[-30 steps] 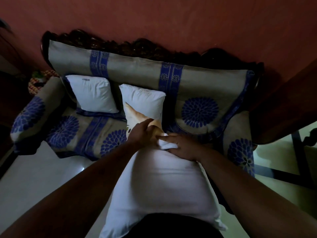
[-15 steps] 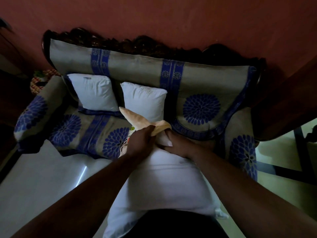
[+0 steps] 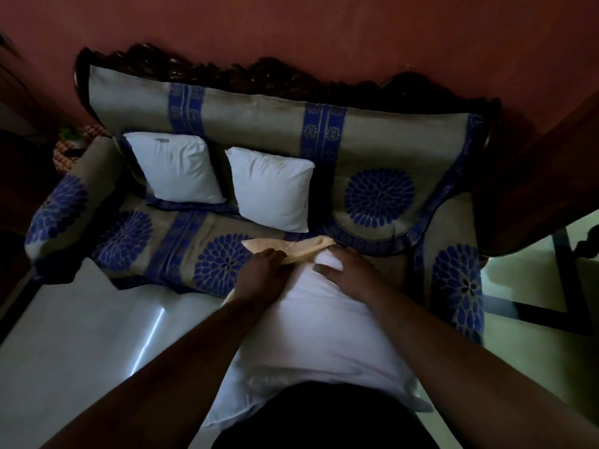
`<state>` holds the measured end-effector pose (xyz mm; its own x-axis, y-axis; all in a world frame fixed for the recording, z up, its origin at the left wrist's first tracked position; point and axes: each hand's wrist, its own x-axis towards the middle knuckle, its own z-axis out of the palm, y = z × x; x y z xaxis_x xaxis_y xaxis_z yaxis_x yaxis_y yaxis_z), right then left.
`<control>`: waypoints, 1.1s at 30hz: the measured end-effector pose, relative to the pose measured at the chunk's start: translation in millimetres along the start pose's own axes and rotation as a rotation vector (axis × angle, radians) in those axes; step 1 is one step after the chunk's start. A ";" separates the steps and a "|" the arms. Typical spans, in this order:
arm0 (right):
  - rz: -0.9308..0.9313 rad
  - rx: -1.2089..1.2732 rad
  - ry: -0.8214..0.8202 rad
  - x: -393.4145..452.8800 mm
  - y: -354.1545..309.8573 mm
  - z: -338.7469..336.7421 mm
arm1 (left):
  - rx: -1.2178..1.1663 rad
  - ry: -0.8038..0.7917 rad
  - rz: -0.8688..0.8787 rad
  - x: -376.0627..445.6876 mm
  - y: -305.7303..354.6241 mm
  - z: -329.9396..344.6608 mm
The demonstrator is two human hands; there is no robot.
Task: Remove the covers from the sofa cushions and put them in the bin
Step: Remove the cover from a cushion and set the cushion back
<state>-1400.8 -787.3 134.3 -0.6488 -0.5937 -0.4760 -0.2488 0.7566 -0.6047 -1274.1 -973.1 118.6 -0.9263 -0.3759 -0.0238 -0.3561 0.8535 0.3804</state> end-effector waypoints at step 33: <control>-0.032 0.663 0.066 -11.7 4.7 -64.3 | -0.316 -0.303 0.191 71.2 20.1 -94.1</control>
<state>-1440.6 -759.2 178.1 -0.6966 -0.5791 -0.4235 0.2121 0.3977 -0.8927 -1335.7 -1016.7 211.5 -0.9824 -0.0607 -0.1769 -0.1648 0.7279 0.6656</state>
